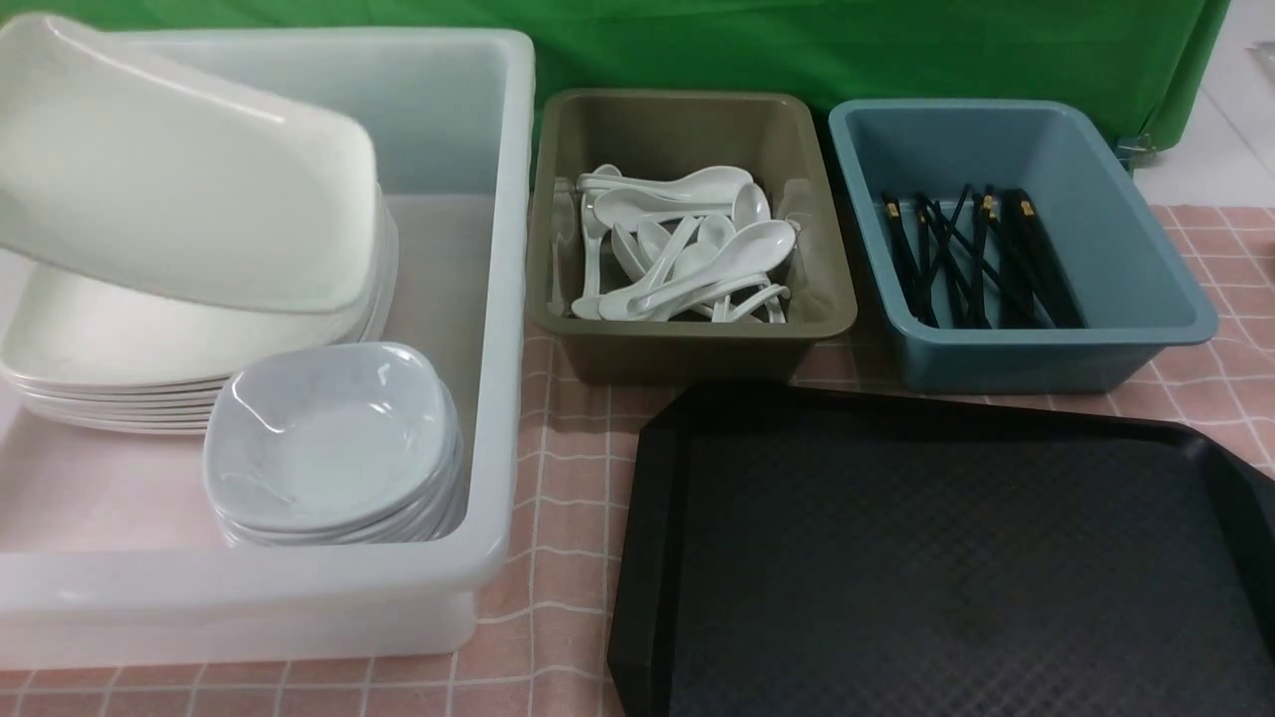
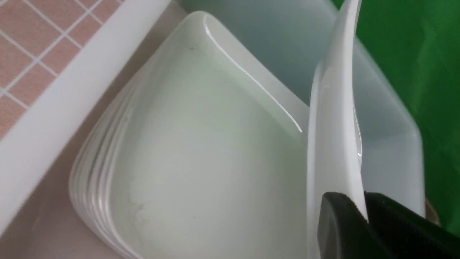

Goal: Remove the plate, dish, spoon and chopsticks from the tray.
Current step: Use the left arm to put the plate into the large storage box on the left

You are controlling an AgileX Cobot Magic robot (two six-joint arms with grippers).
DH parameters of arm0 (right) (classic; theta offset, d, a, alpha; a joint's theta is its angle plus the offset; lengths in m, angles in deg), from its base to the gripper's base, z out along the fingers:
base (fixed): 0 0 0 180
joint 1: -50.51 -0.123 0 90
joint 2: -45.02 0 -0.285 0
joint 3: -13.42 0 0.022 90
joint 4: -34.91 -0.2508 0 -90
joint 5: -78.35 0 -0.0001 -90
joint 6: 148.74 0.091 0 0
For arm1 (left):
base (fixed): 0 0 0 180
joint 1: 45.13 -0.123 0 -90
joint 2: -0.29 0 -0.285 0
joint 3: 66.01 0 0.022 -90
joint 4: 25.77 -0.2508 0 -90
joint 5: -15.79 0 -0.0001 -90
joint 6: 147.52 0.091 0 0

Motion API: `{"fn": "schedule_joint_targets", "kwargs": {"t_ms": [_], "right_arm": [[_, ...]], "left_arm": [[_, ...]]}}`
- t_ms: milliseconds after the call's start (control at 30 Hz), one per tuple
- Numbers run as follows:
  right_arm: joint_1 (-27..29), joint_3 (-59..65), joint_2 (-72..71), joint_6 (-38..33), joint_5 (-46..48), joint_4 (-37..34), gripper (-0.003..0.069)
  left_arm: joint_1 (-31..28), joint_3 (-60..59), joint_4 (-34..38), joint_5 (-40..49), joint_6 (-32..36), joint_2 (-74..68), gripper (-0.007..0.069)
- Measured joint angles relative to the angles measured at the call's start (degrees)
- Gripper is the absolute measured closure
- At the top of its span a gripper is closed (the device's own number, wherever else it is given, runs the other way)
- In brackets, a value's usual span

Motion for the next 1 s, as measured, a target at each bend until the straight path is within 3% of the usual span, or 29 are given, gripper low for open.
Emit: {"fn": "schedule_joint_targets", "kwargs": {"t_ms": [567,867,1000], "right_arm": [[0.00,0.00,0.00,-0.05,-0.42,0.05,0.0491],[0.00,-0.78,0.00,-0.05,0.41,0.05,0.0492],[0.00,-4.67,-0.07,-0.05,4.70,-0.01,0.0543]], "left_arm": [[0.00,0.00,-2.25,-2.60,7.74,-8.60,0.0572],[0.00,3.74,-10.16,-5.33,8.15,-8.66,0.0305],[0.00,8.29,-13.18,2.29,7.92,-8.66,0.0302]]}}
